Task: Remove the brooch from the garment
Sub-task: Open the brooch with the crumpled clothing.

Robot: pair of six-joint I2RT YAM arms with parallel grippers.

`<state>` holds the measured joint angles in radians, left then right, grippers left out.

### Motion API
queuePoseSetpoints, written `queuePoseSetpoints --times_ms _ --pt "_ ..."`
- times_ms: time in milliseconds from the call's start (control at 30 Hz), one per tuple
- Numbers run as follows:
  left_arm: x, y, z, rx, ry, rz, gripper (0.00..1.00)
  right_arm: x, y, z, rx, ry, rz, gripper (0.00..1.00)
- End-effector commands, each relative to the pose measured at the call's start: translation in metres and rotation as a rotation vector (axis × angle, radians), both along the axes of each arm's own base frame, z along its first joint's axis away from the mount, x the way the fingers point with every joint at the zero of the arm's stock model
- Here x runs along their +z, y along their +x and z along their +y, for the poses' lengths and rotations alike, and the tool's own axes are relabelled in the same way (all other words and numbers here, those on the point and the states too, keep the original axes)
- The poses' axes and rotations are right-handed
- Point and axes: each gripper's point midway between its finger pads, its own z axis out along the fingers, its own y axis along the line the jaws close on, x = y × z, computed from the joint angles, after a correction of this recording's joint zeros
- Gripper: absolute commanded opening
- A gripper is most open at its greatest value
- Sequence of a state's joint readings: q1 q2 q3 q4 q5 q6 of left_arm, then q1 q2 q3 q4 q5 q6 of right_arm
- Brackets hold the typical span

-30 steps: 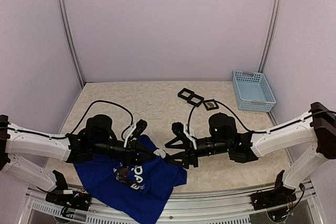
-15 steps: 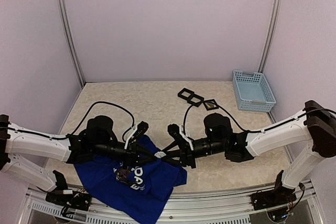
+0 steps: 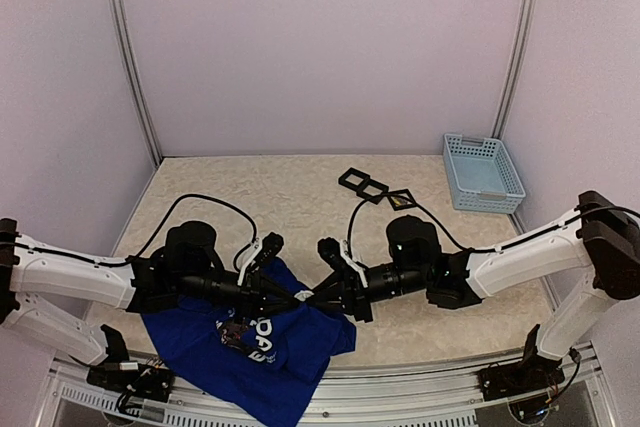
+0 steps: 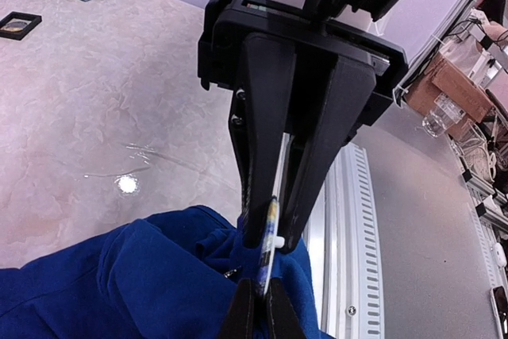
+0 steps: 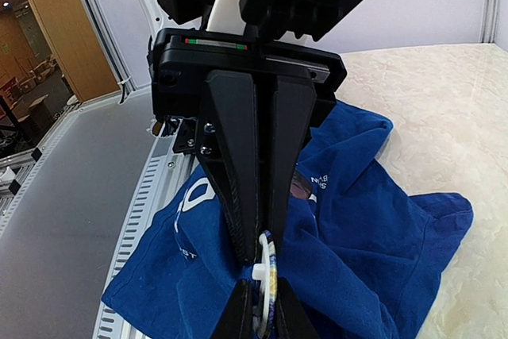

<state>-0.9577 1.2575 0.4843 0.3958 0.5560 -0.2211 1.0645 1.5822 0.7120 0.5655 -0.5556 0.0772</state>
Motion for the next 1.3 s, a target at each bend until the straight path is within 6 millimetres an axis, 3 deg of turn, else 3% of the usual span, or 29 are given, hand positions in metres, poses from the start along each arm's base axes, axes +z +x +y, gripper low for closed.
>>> queuePoseSetpoints --times_ms 0,167,800,1267 --pt "0.016 -0.003 -0.006 -0.025 -0.039 -0.037 0.00 -0.006 0.006 0.003 -0.013 -0.026 0.008 0.06" --pt "0.017 -0.004 -0.006 -0.026 -0.042 -0.043 0.00 -0.009 0.009 0.004 -0.029 -0.038 0.008 0.00" --pt "0.024 -0.020 -0.009 -0.090 -0.067 -0.061 0.00 -0.017 0.051 -0.009 -0.292 -0.072 -0.056 0.00" --pt "0.023 -0.037 -0.016 -0.161 -0.074 -0.060 0.00 -0.026 0.065 -0.013 -0.370 -0.117 -0.086 0.00"
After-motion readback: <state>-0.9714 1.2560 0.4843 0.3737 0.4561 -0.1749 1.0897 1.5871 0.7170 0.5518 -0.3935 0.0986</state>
